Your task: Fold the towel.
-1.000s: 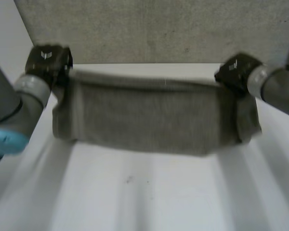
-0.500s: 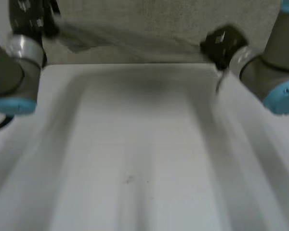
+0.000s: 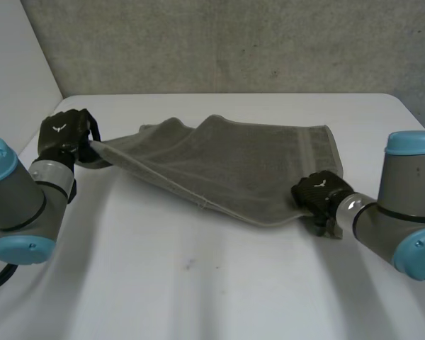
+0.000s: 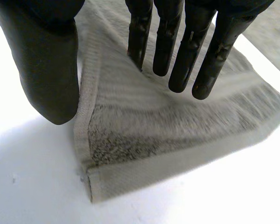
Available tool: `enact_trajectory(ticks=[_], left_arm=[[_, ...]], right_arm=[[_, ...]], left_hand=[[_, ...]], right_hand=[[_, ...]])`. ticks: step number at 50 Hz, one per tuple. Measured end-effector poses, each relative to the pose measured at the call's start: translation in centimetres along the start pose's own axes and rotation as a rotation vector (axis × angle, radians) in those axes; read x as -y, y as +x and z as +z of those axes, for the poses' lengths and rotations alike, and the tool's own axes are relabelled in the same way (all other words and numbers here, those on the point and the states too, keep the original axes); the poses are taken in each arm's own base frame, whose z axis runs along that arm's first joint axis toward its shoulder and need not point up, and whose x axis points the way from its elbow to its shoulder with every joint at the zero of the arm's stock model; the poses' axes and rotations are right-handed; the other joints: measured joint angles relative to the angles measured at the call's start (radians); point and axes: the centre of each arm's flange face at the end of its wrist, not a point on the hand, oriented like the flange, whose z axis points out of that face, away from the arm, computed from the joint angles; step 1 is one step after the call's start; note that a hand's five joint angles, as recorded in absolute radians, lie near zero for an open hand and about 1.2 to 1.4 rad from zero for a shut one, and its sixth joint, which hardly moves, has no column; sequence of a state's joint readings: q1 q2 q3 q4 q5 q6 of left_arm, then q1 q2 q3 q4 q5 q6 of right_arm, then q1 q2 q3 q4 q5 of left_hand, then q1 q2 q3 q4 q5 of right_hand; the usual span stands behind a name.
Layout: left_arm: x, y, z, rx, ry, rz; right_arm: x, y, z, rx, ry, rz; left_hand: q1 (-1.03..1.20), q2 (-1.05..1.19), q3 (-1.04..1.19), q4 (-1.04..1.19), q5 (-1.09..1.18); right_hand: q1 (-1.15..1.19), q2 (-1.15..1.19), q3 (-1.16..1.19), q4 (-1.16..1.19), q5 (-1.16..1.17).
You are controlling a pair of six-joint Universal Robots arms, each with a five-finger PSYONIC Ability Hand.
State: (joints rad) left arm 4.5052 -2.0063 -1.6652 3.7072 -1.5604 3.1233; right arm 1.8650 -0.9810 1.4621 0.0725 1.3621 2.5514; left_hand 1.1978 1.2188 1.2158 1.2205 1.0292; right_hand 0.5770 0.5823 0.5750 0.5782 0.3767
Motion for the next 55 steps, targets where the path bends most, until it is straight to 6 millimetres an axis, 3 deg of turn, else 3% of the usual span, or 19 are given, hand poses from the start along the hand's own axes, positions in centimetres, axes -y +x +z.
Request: enact_trajectory(ticks=[9, 19, 24, 30, 37, 42, 46, 50, 55], left_arm=[[0.3, -0.6, 0.1, 0.017, 0.005, 0.001], [0.3, -0.9, -0.1, 0.023, -0.001, 0.001], [0.7, -0.8, -0.6, 0.021, 0.000, 0.001], [1.5, -0.8, -2.3, 0.021, -0.027, 0.012], [1.5, -1.3, -6.9, 0.018, -0.154, 0.109], [1.3, -1.5, -10.1, -0.023, -0.233, 0.206], [1.2, -1.6, -12.2, -0.073, -0.258, 0.288], [1.3, -1.7, -12.7, -0.107, -0.246, 0.324], [1.6, -1.5, -11.4, -0.142, -0.204, 0.340]], right_arm=[[-0.8, 2.8, -0.2, -0.122, -0.026, 0.145], [-1.1, 3.7, 0.0, -0.150, -0.018, 0.247], [-0.2, 4.0, -0.7, -0.158, 0.006, 0.230], [1.0, 4.9, -3.1, -0.190, 0.023, 0.092], [0.9, 5.1, -8.4, -0.148, -0.113, -0.202], [1.2, 5.9, -12.6, -0.107, -0.213, -0.284], [2.7, 7.1, -15.2, -0.140, -0.196, -0.320], [3.6, 8.1, -15.4, -0.174, -0.156, -0.332], [3.7, 9.2, -12.9, -0.165, -0.147, -0.329]], left_hand=[[0.000, 0.000, 0.000, 0.000, 0.000], [0.000, 0.000, 0.000, 0.000, 0.000], [0.000, 0.000, 0.000, 0.000, 0.000], [0.000, 0.000, 0.000, 0.000, 0.000], [0.000, 0.000, 0.000, 0.000, 0.000], [0.000, 0.000, 0.000, 0.000, 0.000], [0.000, 0.000, 0.000, 0.000, 0.000], [0.001, 0.000, 0.000, 0.000, 0.000], [0.001, 0.000, 0.000, 0.000, 0.000]], right_hand=[[0.063, 0.052, 0.059, 0.056, 0.089], [0.712, 0.700, 0.690, 0.693, 0.729], [0.745, 0.740, 0.760, 0.758, 0.785], [0.745, 0.740, 0.760, 0.758, 0.785], [0.745, 0.740, 0.760, 0.758, 0.785], [0.745, 0.740, 0.760, 0.758, 0.785], [0.745, 0.740, 0.760, 0.758, 0.789], [0.745, 0.740, 0.760, 0.758, 0.789], [0.745, 0.747, 0.760, 0.758, 0.795]])
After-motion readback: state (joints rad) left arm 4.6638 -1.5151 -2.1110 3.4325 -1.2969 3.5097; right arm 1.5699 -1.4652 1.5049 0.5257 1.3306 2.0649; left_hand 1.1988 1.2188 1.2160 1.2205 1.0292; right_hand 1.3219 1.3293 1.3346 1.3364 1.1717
